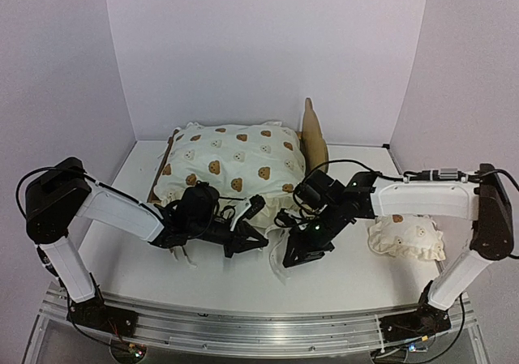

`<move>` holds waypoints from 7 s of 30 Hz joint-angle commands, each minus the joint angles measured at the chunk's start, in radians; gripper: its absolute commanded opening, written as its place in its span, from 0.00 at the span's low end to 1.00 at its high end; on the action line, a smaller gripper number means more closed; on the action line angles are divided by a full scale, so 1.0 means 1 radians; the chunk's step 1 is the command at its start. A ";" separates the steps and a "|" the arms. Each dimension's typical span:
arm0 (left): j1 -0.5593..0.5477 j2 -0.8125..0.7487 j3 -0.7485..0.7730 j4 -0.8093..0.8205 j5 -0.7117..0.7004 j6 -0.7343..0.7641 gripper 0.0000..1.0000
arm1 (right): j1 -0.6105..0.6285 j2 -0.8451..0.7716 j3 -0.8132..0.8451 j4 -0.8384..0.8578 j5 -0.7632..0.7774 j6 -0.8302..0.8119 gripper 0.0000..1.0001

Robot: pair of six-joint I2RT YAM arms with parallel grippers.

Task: Set up the pet bed

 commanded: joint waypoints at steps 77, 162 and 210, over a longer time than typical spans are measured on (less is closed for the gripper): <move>0.047 -0.072 -0.023 -0.129 -0.119 0.438 0.59 | 0.176 0.065 -0.106 0.272 0.278 0.050 0.00; -0.005 0.160 0.239 -0.031 -0.251 -0.017 0.00 | -0.092 0.028 -0.313 0.854 0.614 0.166 0.00; -0.015 0.452 0.567 -0.127 -0.049 0.488 0.00 | -0.172 -0.254 -0.274 0.419 0.338 0.039 0.34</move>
